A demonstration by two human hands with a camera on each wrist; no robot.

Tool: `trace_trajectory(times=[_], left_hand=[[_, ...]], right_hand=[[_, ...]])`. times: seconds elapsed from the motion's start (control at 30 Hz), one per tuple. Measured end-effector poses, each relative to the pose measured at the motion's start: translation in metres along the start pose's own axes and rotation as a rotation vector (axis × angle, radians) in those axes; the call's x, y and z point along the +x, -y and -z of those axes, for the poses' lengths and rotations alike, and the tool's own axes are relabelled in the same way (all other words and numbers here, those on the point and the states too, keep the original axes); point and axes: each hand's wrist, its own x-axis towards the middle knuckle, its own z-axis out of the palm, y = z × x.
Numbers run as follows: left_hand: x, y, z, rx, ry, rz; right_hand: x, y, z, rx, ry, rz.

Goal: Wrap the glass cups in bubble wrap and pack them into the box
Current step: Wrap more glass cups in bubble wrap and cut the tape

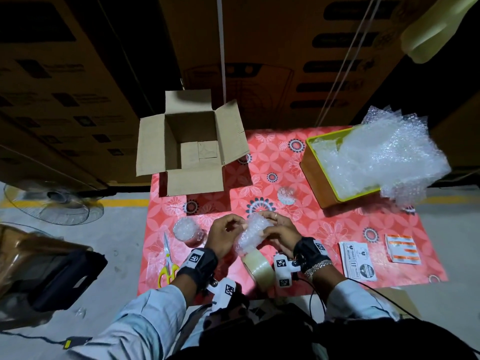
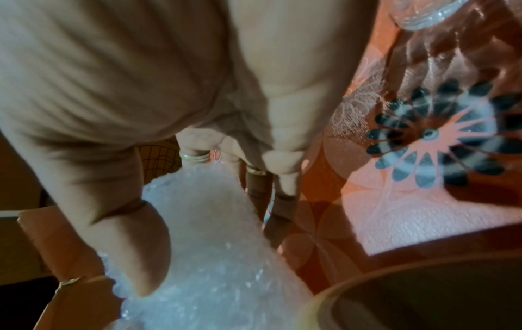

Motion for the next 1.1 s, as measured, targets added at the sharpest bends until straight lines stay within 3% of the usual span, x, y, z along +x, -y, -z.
trace_trajectory(times=[0.27,0.33,0.43,0.57,0.67,0.9,1.1], left_hand=[[0.003,0.004,-0.006,-0.097,-0.093,0.166],[0.004,0.005,-0.007,0.008,-0.138,0.107],[0.007,0.007,-0.01,0.347,-0.271,-0.037],[0.004,0.007,-0.017,0.445,-0.193,-0.134],[0.002,0.011,-0.017,0.455,-0.094,-0.087],[0.002,-0.001,-0.004,0.319,0.274,0.105],[0.008,0.005,0.007,0.26,0.312,0.107]], right_hand=[[0.003,0.001,-0.007,0.061,-0.039,-0.059],[0.002,0.001,-0.007,0.067,-0.04,-0.061],[0.003,-0.002,-0.008,0.073,-0.051,-0.057],[0.007,-0.005,-0.008,0.053,-0.065,-0.052],[0.008,-0.005,-0.01,0.041,-0.073,-0.044],[0.006,-0.004,-0.011,0.011,-0.165,-0.024],[0.001,-0.005,-0.013,0.068,-0.135,-0.021]])
